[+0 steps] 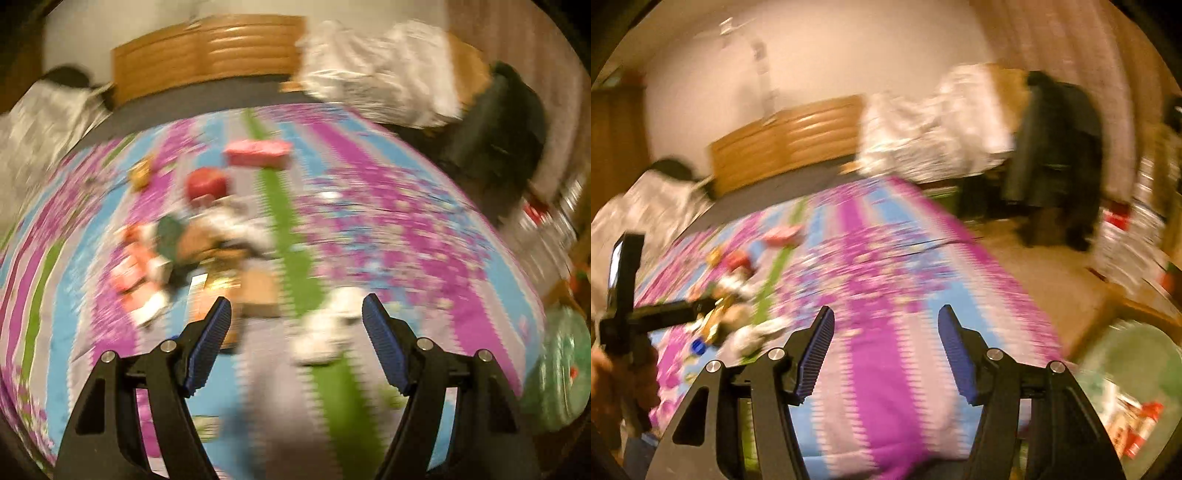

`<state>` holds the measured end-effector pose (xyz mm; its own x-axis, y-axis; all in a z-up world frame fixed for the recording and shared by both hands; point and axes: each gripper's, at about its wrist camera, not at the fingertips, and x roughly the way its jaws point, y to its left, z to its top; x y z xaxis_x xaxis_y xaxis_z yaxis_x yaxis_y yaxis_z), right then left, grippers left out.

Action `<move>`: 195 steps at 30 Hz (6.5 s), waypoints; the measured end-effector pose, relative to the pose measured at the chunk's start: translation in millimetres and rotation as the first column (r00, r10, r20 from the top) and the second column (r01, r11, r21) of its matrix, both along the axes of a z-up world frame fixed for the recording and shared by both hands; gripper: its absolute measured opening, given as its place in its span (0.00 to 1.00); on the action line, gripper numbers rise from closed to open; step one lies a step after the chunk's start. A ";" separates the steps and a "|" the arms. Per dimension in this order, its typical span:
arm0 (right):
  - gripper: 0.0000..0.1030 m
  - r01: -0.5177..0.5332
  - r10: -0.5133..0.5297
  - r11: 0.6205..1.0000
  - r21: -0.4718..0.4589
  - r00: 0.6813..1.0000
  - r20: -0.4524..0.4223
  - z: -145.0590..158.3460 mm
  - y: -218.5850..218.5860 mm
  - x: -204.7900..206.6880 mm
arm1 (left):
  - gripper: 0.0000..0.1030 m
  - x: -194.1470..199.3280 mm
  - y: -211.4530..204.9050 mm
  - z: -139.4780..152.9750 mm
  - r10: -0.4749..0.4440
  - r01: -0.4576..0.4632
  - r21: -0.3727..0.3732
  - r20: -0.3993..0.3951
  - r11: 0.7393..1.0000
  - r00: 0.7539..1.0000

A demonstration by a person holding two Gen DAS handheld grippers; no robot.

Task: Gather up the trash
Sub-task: 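Move both tools back toward the bedspread trash, then grasp the gold cigarette pack with the left tool while the right tool grasps the blue bottle cap, then carry the gold pack and blue cap toward the wastebasket, then open both tools to drop the gold pack and blue cap into the wastebasket, then move both tools back over the trash on the bedspread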

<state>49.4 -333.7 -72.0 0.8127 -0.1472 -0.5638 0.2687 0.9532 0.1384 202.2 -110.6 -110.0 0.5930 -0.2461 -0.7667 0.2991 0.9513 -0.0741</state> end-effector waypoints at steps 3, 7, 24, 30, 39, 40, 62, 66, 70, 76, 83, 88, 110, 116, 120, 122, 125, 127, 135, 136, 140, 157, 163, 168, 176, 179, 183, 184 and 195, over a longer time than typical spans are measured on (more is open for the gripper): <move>0.58 -0.101 0.102 0.995 0.022 0.995 -0.024 -2.5 39.3 31.1 | 0.68 17.1 35.7 -10.5 0.042 -0.042 -0.010 -0.046 0.999 0.998; 0.59 -0.176 0.178 0.984 0.032 0.982 -0.056 -9.2 72.0 46.7 | 0.68 43.4 53.8 -36.1 -0.007 0.005 -0.019 -0.126 1.000 0.992; 0.59 -0.250 0.258 0.966 0.072 0.957 -0.135 -29.3 78.8 50.8 | 0.43 49.5 70.6 -30.3 -0.087 0.071 -0.118 -0.131 0.990 0.988; 0.58 -0.425 0.431 0.902 0.069 0.890 -0.147 -27.8 130.3 75.9 | 0.43 6.3 131.6 5.5 0.065 -0.068 -0.110 -0.025 0.992 0.998; 0.58 -0.678 0.685 0.726 0.113 0.698 -0.210 -60.9 249.7 137.1 | 0.43 -42.2 223.9 7.5 0.327 -0.326 -0.071 -0.009 0.943 0.945; 0.58 -0.690 0.695 0.715 0.112 0.684 -0.223 -66.3 262.2 144.1 | 0.43 -45.4 227.6 7.7 0.339 -0.339 -0.077 -0.012 0.938 0.941; 0.39 -0.634 0.634 0.766 0.108 0.715 -0.296 -103.2 287.6 181.6 | 0.43 -64.8 225.0 6.7 0.335 -0.333 -0.056 0.029 0.941 0.942; 0.39 -0.628 0.635 0.769 0.118 0.731 -0.251 -75.6 273.0 150.7 | 0.43 -61.2 207.1 11.0 0.311 -0.311 -0.023 0.046 0.950 0.949; 0.39 -0.608 0.626 0.780 0.152 0.754 -0.197 -52.6 255.3 126.6 | 0.43 -58.9 192.7 15.6 0.300 -0.300 -0.002 0.061 0.954 0.952; 0.39 -0.602 0.619 0.784 0.150 0.777 -0.120 -16.9 241.9 102.4 | 0.43 -56.5 171.8 21.3 0.277 -0.280 0.036 0.078 0.959 0.958; 0.39 -0.600 0.604 0.795 0.093 0.797 -0.019 32.9 229.6 84.0 | 0.43 -48.8 148.8 39.7 0.235 -0.245 0.068 0.121 0.967 0.964; 0.39 -0.547 0.546 0.834 0.064 0.837 0.035 64.5 201.7 75.9 | 0.43 -39.7 120.3 63.0 0.181 -0.196 0.072 0.177 0.978 0.968; 0.39 -0.061 0.061 0.998 -0.005 0.989 0.132 122.4 -16.1 -19.4 | 0.43 -52.5 -106.0 120.1 -0.226 0.220 0.056 0.311 0.974 0.923; 0.39 0.122 -0.121 0.993 0.004 0.985 0.126 119.5 -87.8 -69.1 | 0.43 -78.3 -185.1 116.0 -0.372 0.371 0.061 0.308 0.926 0.876; 0.39 0.247 -0.246 0.969 0.004 0.963 0.112 113.8 -134.9 -113.2 | 0.43 -98.4 -230.2 111.0 -0.467 0.467 0.075 0.305 0.881 0.830; 0.39 0.310 -0.308 0.951 -0.005 0.946 0.100 110.4 -155.5 -133.9 | 0.43 -110.0 -255.5 106.3 -0.520 0.520 0.085 0.299 0.850 0.800; 0.39 0.418 -0.416 0.909 -0.009 0.906 0.082 103.2 -191.6 -174.4 | 0.43 -128.6 -286.8 101.2 -0.586 0.588 0.090 0.288 0.804 0.757; 0.39 0.489 -0.487 0.872 -0.005 0.870 0.072 97.5 -215.1 -202.5 | 0.43 -142.2 -307.7 98.8 -0.627 0.630 0.096 0.286 0.771 0.724; 0.39 0.644 -0.644 0.764 -0.017 0.765 0.032 80.8 -275.1 -284.6 | 0.43 -196.8 -374.5 91.5 -0.769 0.767 0.136 0.265 0.627 0.582; 0.39 0.652 -0.651 0.758 -0.020 0.759 0.029 81.0 -277.4 -290.1 | 0.43 -201.9 -380.6 91.2 -0.782 0.780 0.135 0.259 0.611 0.567; 0.39 0.673 -0.673 0.739 -0.028 0.739 0.015 78.4 -290.6 -304.7 | 0.43 -225.4 -406.1 86.9 -0.825 0.824 0.128 0.227 0.552 0.518; 0.39 0.645 -0.642 0.764 0.005 0.761 -0.090 58.3 -273.4 -299.9 | 0.43 -272.6 -431.7 51.9 -0.911 0.889 0.200 0.121 0.411 0.394; 0.39 0.628 -0.622 0.778 0.012 0.772 -0.133 45.6 -270.6 -290.1 | 0.43 -272.4 -429.9 41.2 -0.916 0.891 0.213 0.092 0.401 0.391; 0.39 0.620 -0.610 0.785 0.018 0.777 -0.155 39.1 -270.2 -285.1 | 0.44 -272.3 -429.4 38.4 -0.919 0.894 0.215 0.081 0.393 0.385; 0.39 0.589 -0.574 0.807 0.040 0.798 -0.182 30.1 -270.1 -274.4 | 0.45 -267.9 -428.9 31.9 -0.934 0.917 0.183 0.037 0.355 0.355; 0.51 0.588 -0.567 0.806 0.068 0.800 -0.194 25.0 -272.9 -273.4 | 0.62 -265.3 -429.6 28.6 -0.943 0.932 0.155 0.004 0.329 0.332; 0.60 0.599 -0.579 0.796 0.088 0.795 -0.180 22.9 -275.2 -278.6 | 0.71 -258.3 -426.9 25.6 -0.937 0.926 0.149 0.009 0.347 0.350; 0.60 0.603 -0.582 0.793 0.086 0.792 -0.182 22.2 -275.5 -278.7 | 0.71 -257.1 -426.6 25.4 -0.935 0.924 0.150 0.009 0.351 0.354; 0.60 0.616 -0.598 0.784 0.078 0.783 -0.172 18.8 -274.2 -278.9 | 0.71 -247.5 -419.7 27.8 -0.911 0.898 0.159 0.035 0.411 0.411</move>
